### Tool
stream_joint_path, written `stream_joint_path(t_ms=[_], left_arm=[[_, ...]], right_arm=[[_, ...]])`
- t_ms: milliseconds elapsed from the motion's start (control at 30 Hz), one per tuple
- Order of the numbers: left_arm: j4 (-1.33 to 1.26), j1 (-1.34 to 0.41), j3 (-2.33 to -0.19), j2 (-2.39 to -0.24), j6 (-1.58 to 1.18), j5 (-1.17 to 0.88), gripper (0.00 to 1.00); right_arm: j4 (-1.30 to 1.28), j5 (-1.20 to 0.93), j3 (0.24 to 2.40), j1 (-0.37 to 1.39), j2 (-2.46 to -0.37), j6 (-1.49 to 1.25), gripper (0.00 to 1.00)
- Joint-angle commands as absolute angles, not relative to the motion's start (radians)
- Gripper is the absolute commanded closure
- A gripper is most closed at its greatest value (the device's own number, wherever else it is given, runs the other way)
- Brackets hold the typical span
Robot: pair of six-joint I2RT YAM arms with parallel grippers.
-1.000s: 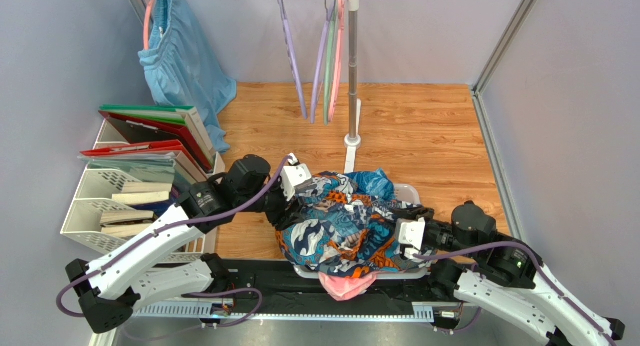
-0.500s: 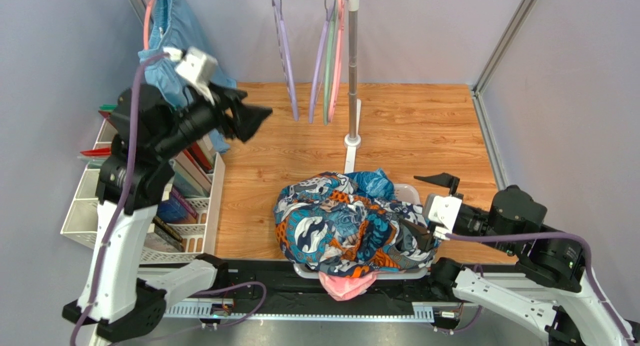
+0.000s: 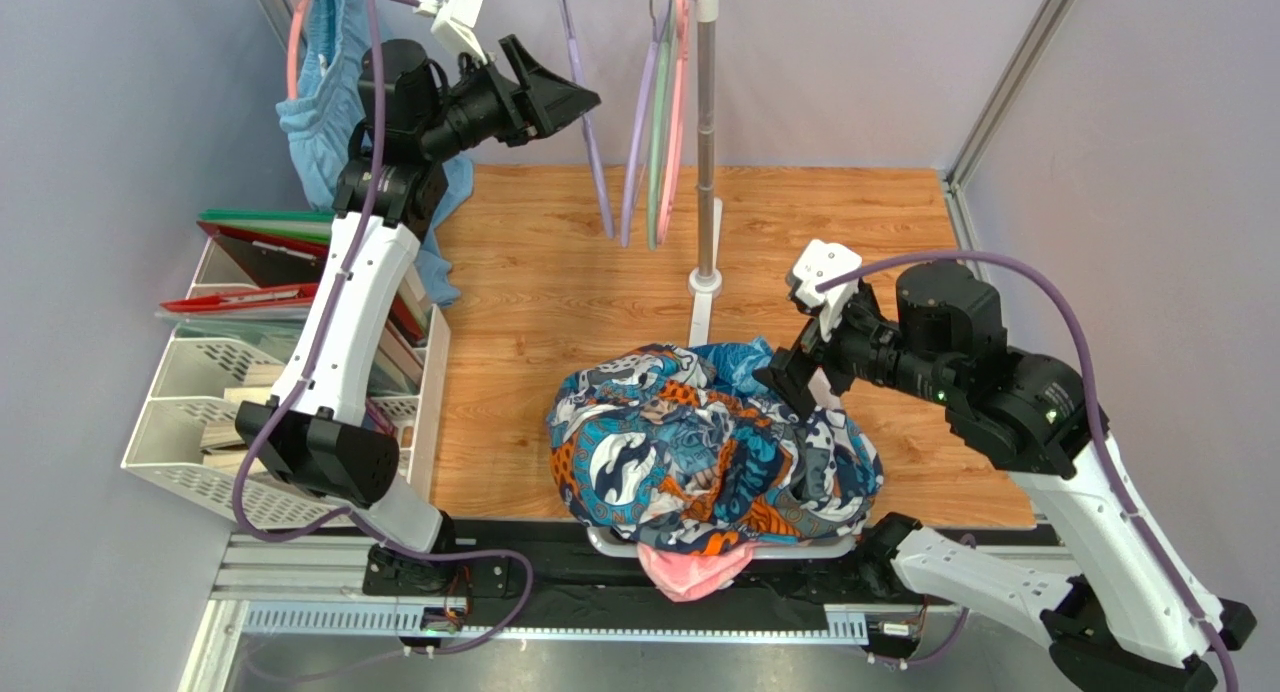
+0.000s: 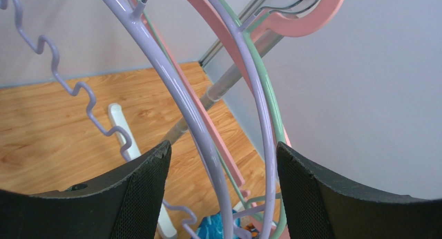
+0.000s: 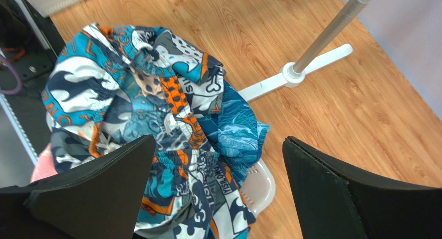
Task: Place the shorts on the hanger
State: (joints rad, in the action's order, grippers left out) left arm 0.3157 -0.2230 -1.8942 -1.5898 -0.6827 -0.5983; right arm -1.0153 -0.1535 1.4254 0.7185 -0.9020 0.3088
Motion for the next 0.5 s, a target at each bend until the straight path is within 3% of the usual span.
stream_joint_path(t_ms=[0,267,467], left_arm=[[0.123,-0.219,-1.862,-1.569,-0.817,-0.63,0.22],[-0.061,-0.218,-1.769,-1.64,-0.991,-0.706,0.38],[-0.113,-0.218,-1.759,-1.658,-1.051,-0.703,0.55]], right_arm=[[-1.003,-0.222,1.52,0.695,-0.914,0.19,0.0],[-1.002,-0.23,1.542,0.669,-0.936,0.141,0.0],[-1.026,-0.203,1.559,0.653,-0.974,0.014,0.0]])
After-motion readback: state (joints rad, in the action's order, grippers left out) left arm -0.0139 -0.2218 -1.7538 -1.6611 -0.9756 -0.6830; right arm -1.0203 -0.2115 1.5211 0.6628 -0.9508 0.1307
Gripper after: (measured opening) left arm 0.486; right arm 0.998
